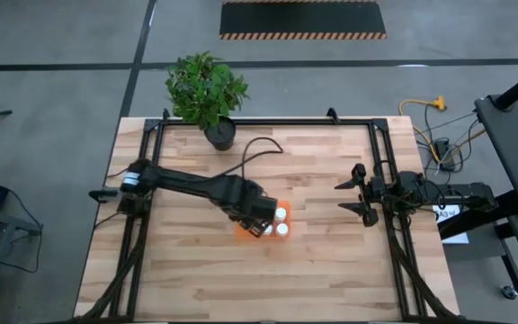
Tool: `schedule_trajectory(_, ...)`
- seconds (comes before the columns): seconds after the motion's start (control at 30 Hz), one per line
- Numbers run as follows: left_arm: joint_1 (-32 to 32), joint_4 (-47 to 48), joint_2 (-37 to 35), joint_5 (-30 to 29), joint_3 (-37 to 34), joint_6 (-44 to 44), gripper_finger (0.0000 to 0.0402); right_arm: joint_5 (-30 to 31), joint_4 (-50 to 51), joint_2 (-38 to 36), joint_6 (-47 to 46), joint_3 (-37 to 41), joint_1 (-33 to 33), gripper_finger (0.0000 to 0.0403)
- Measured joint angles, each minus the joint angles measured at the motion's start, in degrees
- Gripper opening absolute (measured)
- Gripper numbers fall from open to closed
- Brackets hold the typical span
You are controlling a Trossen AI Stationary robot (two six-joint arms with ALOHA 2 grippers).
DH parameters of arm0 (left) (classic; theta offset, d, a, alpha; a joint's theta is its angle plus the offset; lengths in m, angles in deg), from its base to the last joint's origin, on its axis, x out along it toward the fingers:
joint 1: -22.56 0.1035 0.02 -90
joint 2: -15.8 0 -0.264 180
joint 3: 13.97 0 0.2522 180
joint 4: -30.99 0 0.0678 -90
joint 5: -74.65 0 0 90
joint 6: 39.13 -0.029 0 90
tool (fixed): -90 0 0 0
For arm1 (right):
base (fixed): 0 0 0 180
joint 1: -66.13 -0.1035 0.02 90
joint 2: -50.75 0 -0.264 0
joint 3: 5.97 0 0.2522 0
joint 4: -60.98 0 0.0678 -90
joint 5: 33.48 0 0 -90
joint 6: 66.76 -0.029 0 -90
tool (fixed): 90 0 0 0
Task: Pick and place pill bottles into a basket
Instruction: Put the white pill bottle into the orange bin
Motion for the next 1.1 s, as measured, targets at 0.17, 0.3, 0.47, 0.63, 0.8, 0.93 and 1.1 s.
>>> schedule_trajectory(0.17,1.77,1.32,3.07,0.76,1.97,-4.54,0.0138,0.00,0.00,0.02,-0.01,0.00,0.01,0.0249)
schedule_trajectory(0.3,2.73,1.09,4.21,0.88,1.34,-7.11,0.0138,0.00,-0.02,0.04,0.00,0.00,0.02,0.0252)
schedule_trajectory(0.47,3.58,0.92,5.36,0.80,0.46,-9.87,0.0138,-0.01,0.01,-0.02,0.00,0.00,0.00,0.0256)
schedule_trajectory(0.63,4.64,-2.24,6.64,0.51,-1.22,-11.50,0.0138,-0.03,0.00,-0.02,0.00,0.00,0.02,0.0251)
schedule_trajectory(0.8,4.87,-5.29,6.71,0.59,-4.98,-11.51,0.0138,-0.04,0.00,0.00,-0.02,0.00,0.01,0.0249)
schedule_trajectory(0.93,4.87,-5.50,6.69,1.03,-7.80,-11.51,0.0138,-0.04,0.00,0.00,0.00,0.00,0.02,0.0253)
schedule_trajectory(1.1,4.87,-8.17,6.69,1.29,-9.85,-11.77,0.0138,-0.04,0.02,0.00,0.00,0.00,0.02,0.0255)
